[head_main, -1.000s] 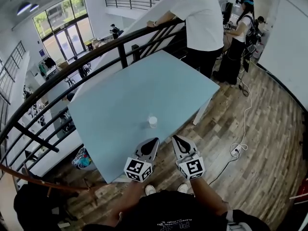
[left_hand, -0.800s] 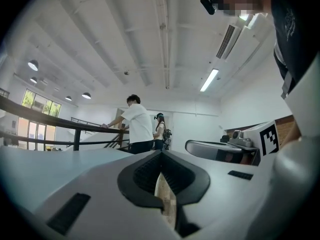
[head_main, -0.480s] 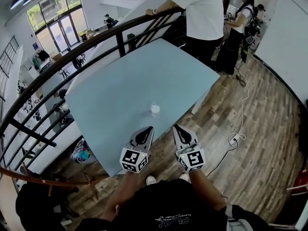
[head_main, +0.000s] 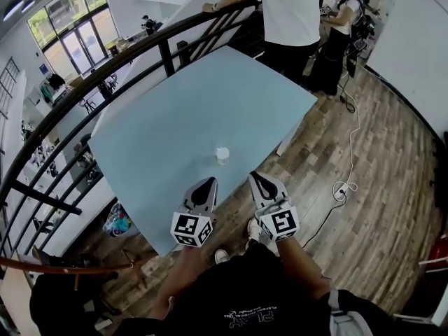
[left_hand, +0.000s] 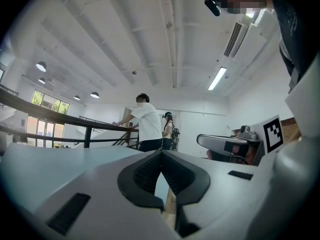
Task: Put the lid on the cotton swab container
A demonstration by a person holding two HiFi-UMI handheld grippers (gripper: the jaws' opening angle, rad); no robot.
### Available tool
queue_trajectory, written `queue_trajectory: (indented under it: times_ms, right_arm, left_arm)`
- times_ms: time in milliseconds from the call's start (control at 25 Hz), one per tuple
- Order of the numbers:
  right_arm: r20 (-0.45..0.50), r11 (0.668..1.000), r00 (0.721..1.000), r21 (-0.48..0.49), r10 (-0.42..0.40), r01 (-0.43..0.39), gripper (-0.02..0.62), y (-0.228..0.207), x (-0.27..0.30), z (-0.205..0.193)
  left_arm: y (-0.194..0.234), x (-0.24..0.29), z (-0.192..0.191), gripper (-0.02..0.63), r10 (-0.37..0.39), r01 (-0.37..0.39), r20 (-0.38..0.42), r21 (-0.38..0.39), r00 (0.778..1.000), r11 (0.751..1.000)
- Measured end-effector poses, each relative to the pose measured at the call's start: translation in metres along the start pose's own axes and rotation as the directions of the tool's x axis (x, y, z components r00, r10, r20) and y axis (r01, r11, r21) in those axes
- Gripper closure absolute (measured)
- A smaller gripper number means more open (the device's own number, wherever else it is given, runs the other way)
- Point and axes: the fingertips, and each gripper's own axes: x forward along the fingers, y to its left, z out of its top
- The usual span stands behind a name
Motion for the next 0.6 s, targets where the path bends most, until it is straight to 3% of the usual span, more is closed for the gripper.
queue_trajectory:
  times_ms: [240,600]
  right_arm:
    - [-0.012,0.999,0.999,0.018,0.048,-0.048,0.574,-0.036,0.032,-0.012]
    - [-0.072,0.996,0.994,0.017,0.083,-0.082,0.574,-0.064,0.068,-0.043]
  left_arm:
    - [0.020,0.035,-0.005,0.594,0.072,-0.070,-0.017,0.094,0.997,0.993]
    - [0.042,0.081,-0.007,0.594,0.150,-0.147,-0.024,0.099,0.988,0.984]
